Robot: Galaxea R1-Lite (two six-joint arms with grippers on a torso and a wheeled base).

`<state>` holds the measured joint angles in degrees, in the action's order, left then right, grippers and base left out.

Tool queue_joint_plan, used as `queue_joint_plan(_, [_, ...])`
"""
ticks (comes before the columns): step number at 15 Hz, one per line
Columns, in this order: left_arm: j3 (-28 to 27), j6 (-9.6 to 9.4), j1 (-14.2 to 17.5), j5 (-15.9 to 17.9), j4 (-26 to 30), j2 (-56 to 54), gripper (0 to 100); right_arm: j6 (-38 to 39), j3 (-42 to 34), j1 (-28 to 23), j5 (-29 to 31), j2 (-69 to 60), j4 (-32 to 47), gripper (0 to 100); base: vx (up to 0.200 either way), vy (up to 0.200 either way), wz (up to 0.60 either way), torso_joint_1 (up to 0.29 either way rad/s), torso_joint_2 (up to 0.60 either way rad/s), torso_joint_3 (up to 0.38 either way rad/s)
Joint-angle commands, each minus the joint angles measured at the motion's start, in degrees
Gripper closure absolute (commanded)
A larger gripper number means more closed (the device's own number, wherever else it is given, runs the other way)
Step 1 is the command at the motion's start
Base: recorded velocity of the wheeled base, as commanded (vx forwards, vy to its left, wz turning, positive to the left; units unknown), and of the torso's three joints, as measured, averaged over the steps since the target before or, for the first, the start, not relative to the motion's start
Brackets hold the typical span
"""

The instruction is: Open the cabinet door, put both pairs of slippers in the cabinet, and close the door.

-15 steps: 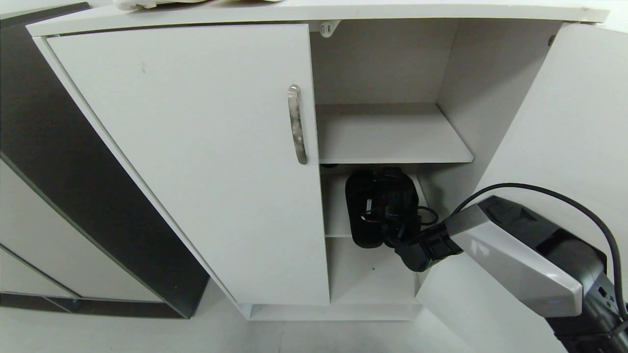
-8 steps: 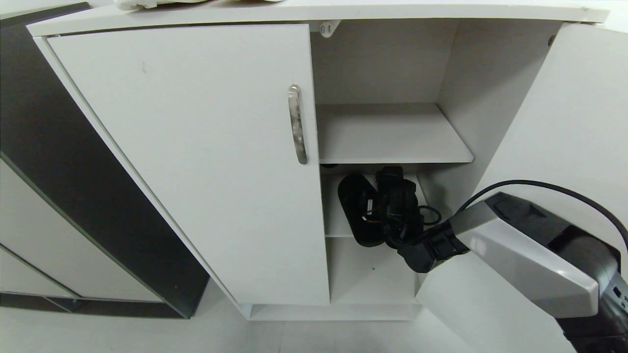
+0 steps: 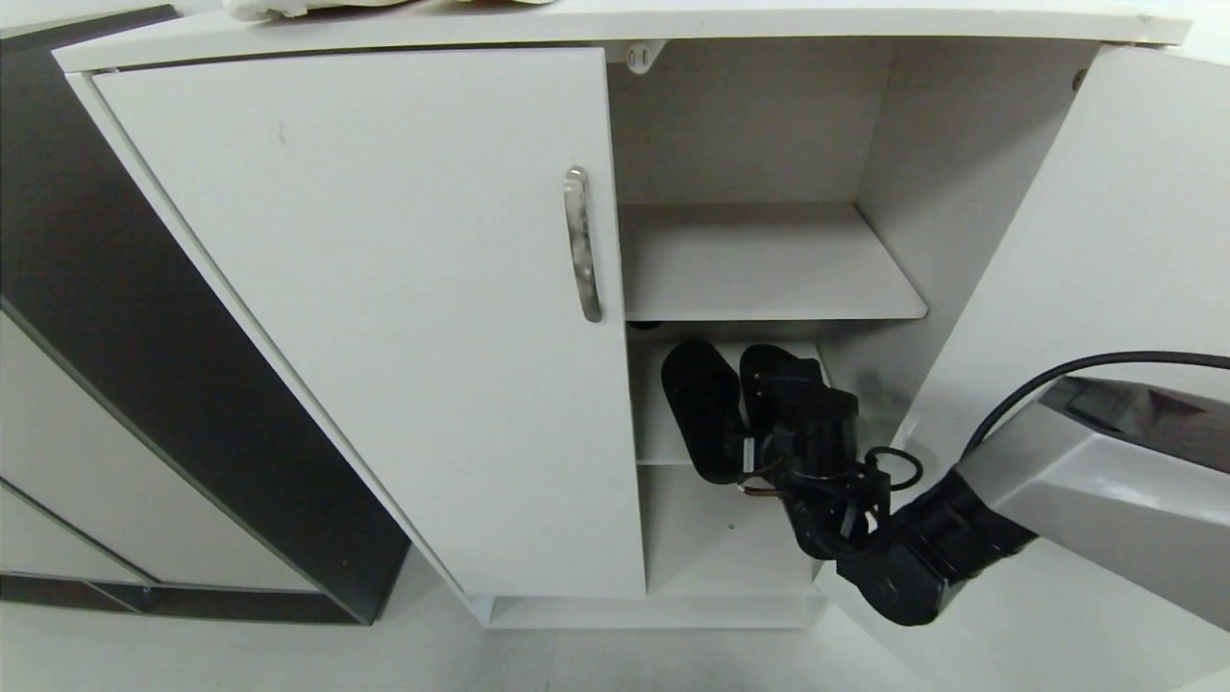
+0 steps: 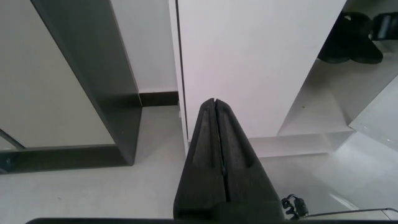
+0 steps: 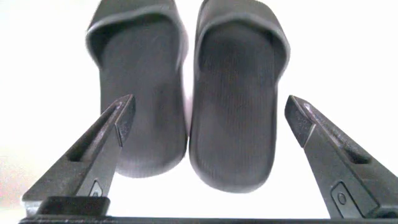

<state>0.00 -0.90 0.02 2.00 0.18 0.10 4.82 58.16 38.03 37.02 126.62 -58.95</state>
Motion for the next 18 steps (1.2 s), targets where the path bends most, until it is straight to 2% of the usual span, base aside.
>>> queue_joint_plan(1, [0.0,-0.06,0.1,0.0,0.0,0.0,100,0.0,-9.9,3.1,0.2,-7.4,-3.3,0,0.0,0.0,0.0,0.0,0.0,0.0])
queue_joint_plan(3, [0.0,-0.06,0.0,0.1,0.0,0.0,100,-0.2,-11.5,3.2,-0.4,-7.6,-6.5,0,-0.2,0.0,0.0,0.005,0.0,0.002])
queue_joint_plan(7, [0.0,0.02,0.0,0.1,0.0,0.0,100,-0.2,-13.0,5.2,-0.5,-7.7,-6.8,0,-0.2,0.0,0.0,0.007,0.0,0.001])
queue_joint_plan(13, [0.0,-0.15,0.1,-0.1,0.0,0.0,100,-0.2,-13.1,5.3,-0.5,-7.5,-7.0,0,-0.2,0.0,0.0,0.002,0.0,0.003])
queue_joint_plan(18, [0.0,-0.15,0.1,-0.1,-0.1,0.1,100,-0.2,-13.0,5.2,-0.4,-7.8,-7.0,0,0.0,0.0,0.0,0.0,0.0,0.0])
